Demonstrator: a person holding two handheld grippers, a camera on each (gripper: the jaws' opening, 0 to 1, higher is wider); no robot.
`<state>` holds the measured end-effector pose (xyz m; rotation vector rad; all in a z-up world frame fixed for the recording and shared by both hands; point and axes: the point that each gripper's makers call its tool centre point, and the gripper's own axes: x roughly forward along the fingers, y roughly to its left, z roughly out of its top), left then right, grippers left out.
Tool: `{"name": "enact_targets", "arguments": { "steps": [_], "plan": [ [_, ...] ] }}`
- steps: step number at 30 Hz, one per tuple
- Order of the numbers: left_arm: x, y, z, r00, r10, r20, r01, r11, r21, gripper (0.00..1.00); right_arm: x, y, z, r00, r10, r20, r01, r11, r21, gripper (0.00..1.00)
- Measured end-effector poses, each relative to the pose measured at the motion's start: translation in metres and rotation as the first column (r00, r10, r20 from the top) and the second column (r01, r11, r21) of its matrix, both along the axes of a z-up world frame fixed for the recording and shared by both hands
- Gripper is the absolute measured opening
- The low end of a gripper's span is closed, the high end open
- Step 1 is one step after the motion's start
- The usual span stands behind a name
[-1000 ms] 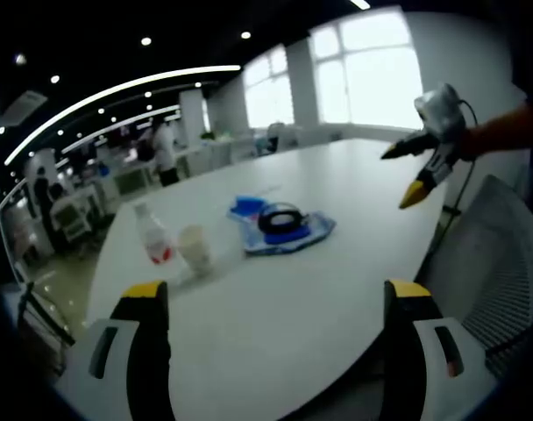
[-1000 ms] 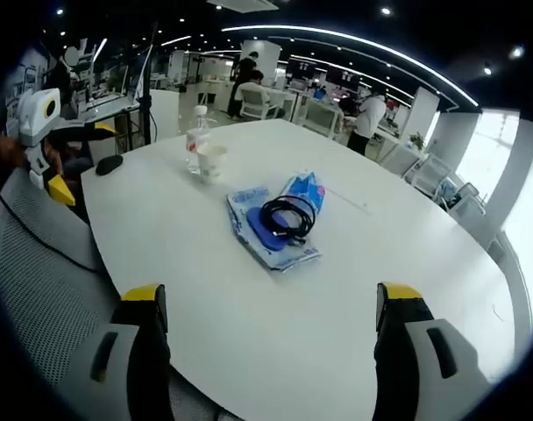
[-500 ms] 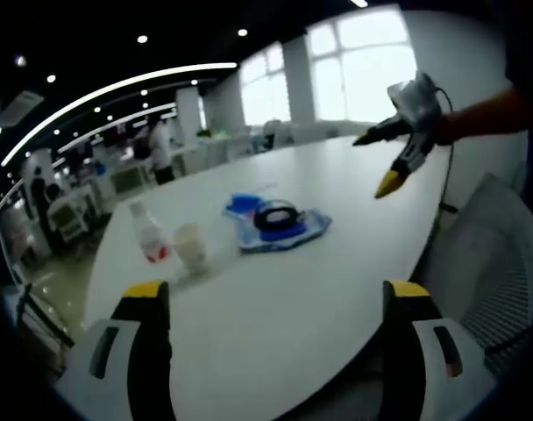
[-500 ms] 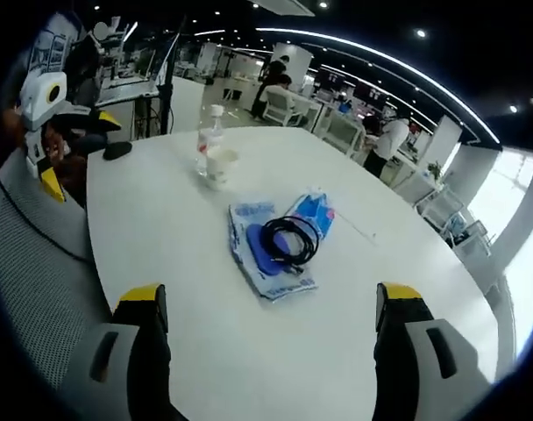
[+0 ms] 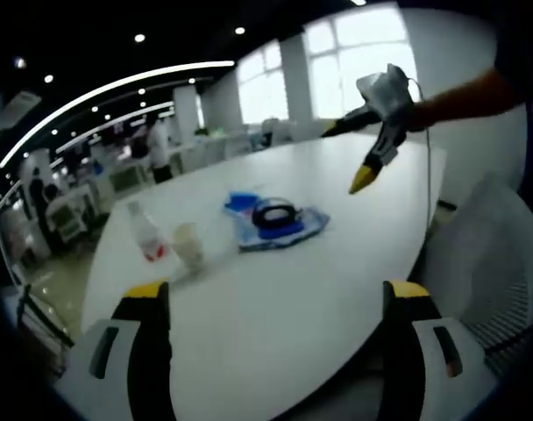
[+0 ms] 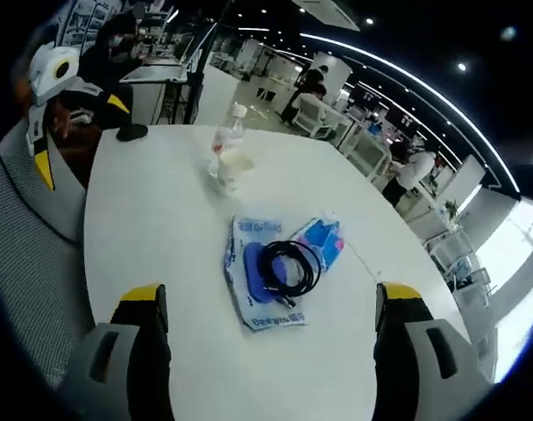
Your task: Arrange the tabletop items into an orderly group along one side of the table until the central work area is clear of visible clutter.
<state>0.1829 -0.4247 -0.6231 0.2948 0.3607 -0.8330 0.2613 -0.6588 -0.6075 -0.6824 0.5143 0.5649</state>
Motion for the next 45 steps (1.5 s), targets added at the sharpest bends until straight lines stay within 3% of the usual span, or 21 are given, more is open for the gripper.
{"name": "enact_targets", "arguments": {
  "steps": [8, 18, 28, 45],
  "plan": [
    [-0.001, 0.001, -0.002, 1.000, -0.006, 0.001, 0.006, 1.000, 0.020, 0.98, 0.012, 0.003, 0.003, 0.999, 0.044, 0.018, -0.043, 0.999, -0.021, 0.97],
    [-0.001, 0.002, -0.004, 1.000, -0.007, 0.001, 0.007, 0.999, 0.040, 0.97, 0.018, -0.005, 0.002, 0.999, 0.042, 0.017, -0.041, 0.999, -0.032, 0.97],
    [-0.003, -0.001, -0.001, 1.000, -0.020, -0.001, 0.020, 1.000, 0.016, 0.97, 0.023, -0.005, 0.003, 0.998, 0.060, 0.019, -0.059, 0.998, -0.034, 0.94],
    [-0.002, -0.001, -0.001, 1.000, -0.016, -0.002, 0.016, 1.000, 0.013, 0.97, 0.059, -0.002, 0.000, 0.999, 0.046, -0.007, -0.046, 0.999, -0.005, 0.93]
  ]
}}
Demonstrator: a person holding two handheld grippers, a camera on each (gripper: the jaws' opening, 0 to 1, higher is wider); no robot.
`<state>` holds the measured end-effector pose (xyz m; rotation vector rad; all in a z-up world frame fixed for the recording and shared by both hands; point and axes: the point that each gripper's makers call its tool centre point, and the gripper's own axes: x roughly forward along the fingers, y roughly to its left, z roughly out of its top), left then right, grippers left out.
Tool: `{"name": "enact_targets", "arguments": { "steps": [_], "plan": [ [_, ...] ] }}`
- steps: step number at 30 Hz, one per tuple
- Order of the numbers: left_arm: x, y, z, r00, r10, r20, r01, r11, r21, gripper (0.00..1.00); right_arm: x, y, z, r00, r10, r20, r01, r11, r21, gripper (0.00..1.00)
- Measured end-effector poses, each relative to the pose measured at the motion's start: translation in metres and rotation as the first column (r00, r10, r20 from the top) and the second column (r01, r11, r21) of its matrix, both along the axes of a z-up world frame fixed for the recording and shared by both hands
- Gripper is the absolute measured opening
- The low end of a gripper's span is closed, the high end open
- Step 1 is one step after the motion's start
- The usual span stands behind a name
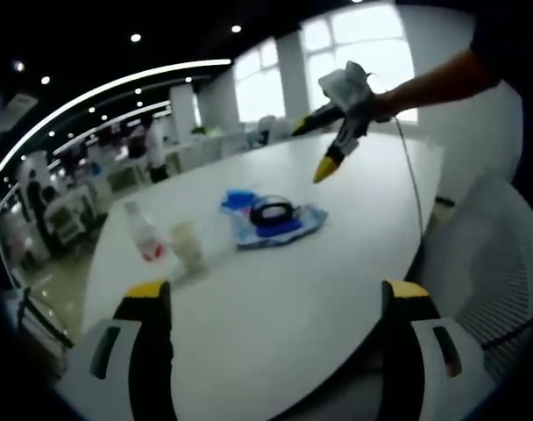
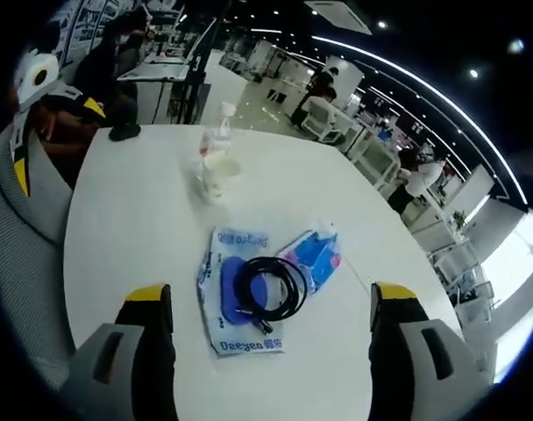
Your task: Arrange the tabletop items into an orderly group along one side of the table until the central work area is clear of visible clutter.
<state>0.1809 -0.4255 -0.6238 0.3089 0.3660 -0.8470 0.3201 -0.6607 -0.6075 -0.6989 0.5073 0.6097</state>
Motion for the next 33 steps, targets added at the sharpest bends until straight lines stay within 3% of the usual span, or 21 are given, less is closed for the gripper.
{"name": "enact_targets", "arguments": {
  "steps": [13, 17, 27, 33],
  "plan": [
    [0.000, 0.000, -0.001, 1.000, 0.000, -0.002, 0.000, 1.000, 0.000, 0.97, 0.016, 0.005, -0.020, 0.999, 0.005, -0.046, -0.007, 0.999, -0.036, 0.89],
    [-0.001, 0.001, 0.000, 1.000, -0.002, -0.002, 0.002, 1.000, -0.002, 0.97, 0.018, 0.009, -0.026, 0.996, -0.009, -0.086, 0.010, 1.000, 0.008, 0.87],
    [-0.003, 0.003, -0.001, 1.000, -0.004, -0.009, 0.004, 1.000, 0.001, 0.97, 0.025, 0.014, -0.043, 0.989, -0.029, -0.147, 0.035, 0.999, 0.039, 0.81],
    [-0.003, 0.002, -0.002, 1.000, -0.011, -0.019, 0.011, 1.000, 0.004, 0.97, 0.026, 0.020, -0.055, 0.981, -0.027, -0.191, 0.048, 0.993, 0.108, 0.76]
  ]
}}
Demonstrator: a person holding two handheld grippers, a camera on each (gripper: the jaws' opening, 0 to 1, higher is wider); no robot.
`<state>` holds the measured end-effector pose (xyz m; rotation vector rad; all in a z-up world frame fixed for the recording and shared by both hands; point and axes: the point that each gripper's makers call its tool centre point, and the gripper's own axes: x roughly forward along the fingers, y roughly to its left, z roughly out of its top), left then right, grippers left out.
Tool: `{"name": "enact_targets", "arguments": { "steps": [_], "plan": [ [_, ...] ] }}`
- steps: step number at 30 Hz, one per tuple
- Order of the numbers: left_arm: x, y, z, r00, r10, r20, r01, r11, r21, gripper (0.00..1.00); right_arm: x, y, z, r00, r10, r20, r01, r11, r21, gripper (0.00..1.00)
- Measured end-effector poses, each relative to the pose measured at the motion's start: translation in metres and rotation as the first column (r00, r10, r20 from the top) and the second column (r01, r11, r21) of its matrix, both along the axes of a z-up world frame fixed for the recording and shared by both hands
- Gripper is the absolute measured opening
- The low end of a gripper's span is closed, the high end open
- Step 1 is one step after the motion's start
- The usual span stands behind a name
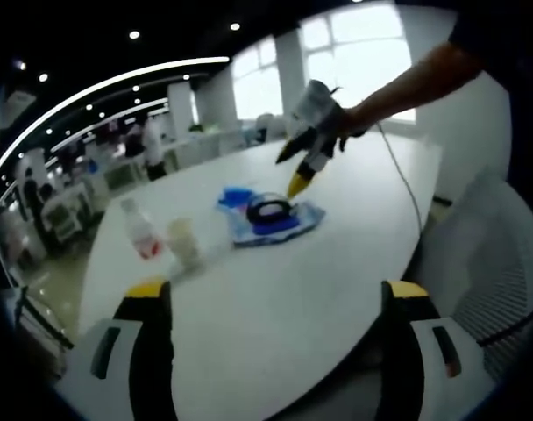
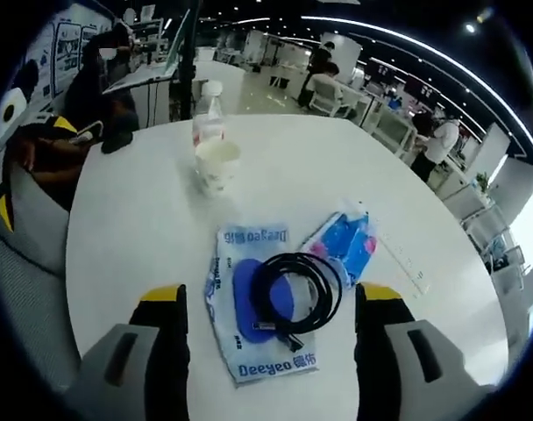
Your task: Arrange the tabletop items into an orderly group along one side of the table until the central work area is clear of visible clutter.
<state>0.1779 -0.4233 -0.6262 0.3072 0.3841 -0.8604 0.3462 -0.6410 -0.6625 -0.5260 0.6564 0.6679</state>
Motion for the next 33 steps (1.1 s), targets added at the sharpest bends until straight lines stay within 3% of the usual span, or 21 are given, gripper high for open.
{"name": "enact_targets", "arguments": {
  "steps": [13, 21, 33],
  "plan": [
    [0.001, -0.001, -0.004, 1.000, 0.001, -0.017, -0.001, 1.000, 0.004, 0.96, 0.004, -0.015, -0.035, 0.998, -0.003, -0.068, 0.000, 0.999, -0.040, 0.65],
    [0.001, -0.001, -0.006, 1.000, 0.004, -0.024, -0.004, 1.000, 0.011, 0.95, 0.004, -0.007, -0.052, 0.993, -0.022, -0.113, 0.027, 0.999, 0.043, 0.53],
    [0.000, -0.003, -0.006, 0.999, -0.003, -0.032, 0.004, 1.000, 0.009, 0.92, 0.006, -0.003, -0.070, 0.990, -0.021, -0.141, 0.030, 0.997, 0.067, 0.37]
  ]
}}
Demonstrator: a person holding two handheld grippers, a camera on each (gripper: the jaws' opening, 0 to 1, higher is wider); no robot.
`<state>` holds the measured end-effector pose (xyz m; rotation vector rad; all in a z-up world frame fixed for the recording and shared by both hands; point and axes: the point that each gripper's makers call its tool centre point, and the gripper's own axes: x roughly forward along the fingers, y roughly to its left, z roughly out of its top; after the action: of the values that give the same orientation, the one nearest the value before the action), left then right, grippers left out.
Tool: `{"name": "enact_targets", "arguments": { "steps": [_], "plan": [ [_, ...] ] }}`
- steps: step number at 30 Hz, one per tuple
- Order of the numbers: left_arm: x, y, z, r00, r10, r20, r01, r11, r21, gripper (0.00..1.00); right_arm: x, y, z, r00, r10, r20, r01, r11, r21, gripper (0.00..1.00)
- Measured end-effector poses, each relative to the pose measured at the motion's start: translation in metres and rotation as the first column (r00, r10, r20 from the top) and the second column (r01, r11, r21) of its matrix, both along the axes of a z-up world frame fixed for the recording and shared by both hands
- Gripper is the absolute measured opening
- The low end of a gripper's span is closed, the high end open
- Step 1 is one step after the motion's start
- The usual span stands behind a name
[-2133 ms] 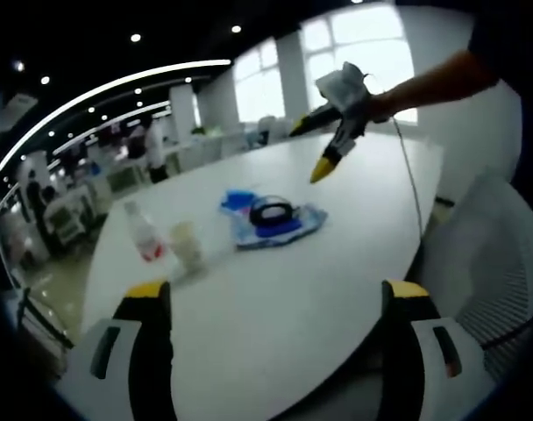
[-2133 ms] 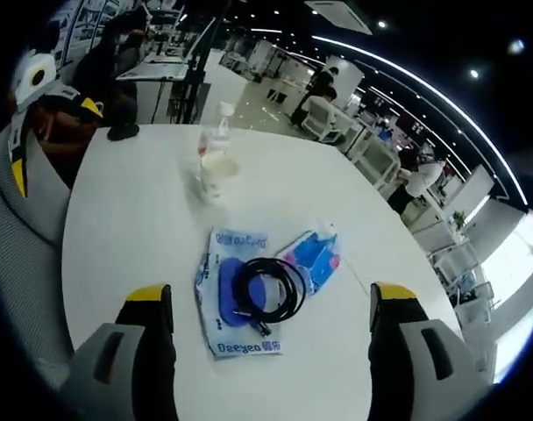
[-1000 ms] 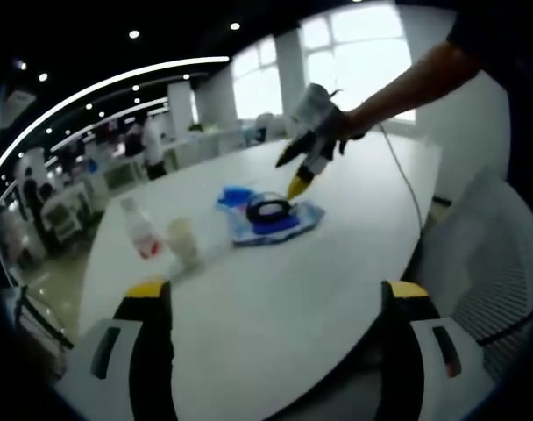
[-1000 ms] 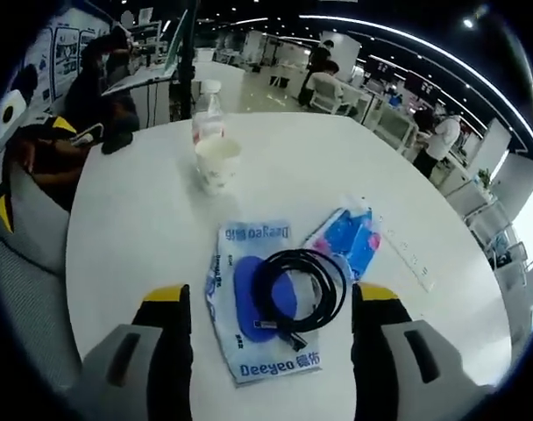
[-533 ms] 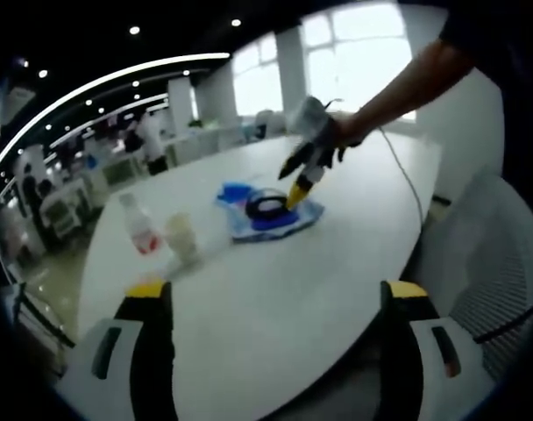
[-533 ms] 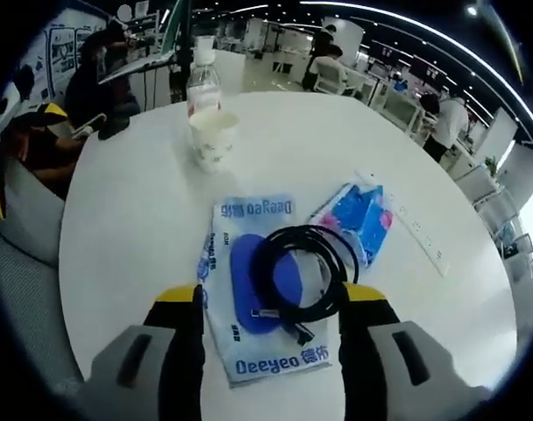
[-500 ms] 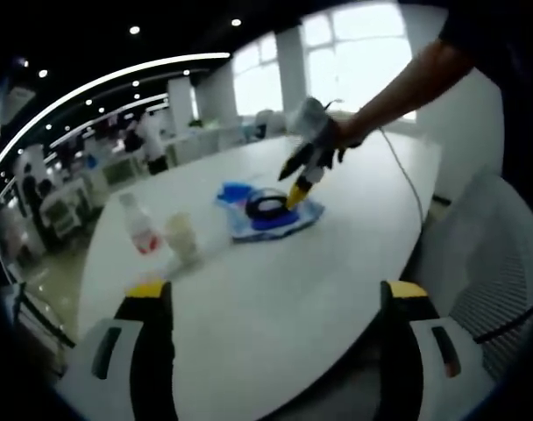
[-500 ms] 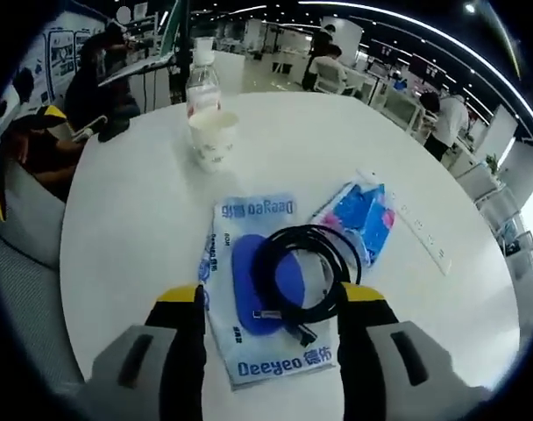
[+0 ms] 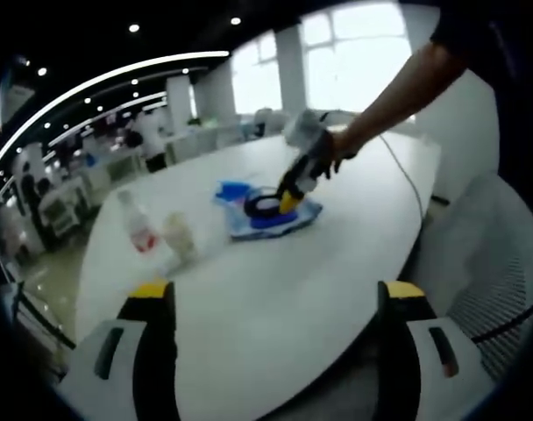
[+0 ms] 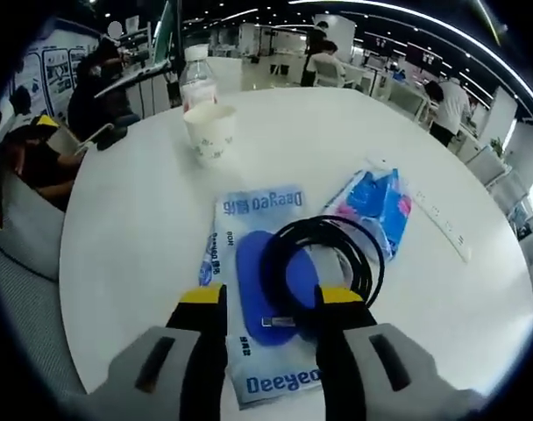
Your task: Arrange the tabletop items into an orderly group along one side of the table until the central work area is clear of visible clutter.
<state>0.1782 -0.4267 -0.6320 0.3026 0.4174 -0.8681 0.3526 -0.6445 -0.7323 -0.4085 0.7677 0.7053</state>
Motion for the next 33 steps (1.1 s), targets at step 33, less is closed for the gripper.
{"name": "enact_targets", "arguments": {
  "steps": [33],
  "plan": [
    [0.001, 0.006, -0.008, 1.000, 0.017, -0.023, -0.016, 0.999, 0.033, 0.87, 0.018, 0.012, -0.029, 0.989, -0.139, -0.047, 0.140, 0.990, 0.026, 0.10]
  ]
}}
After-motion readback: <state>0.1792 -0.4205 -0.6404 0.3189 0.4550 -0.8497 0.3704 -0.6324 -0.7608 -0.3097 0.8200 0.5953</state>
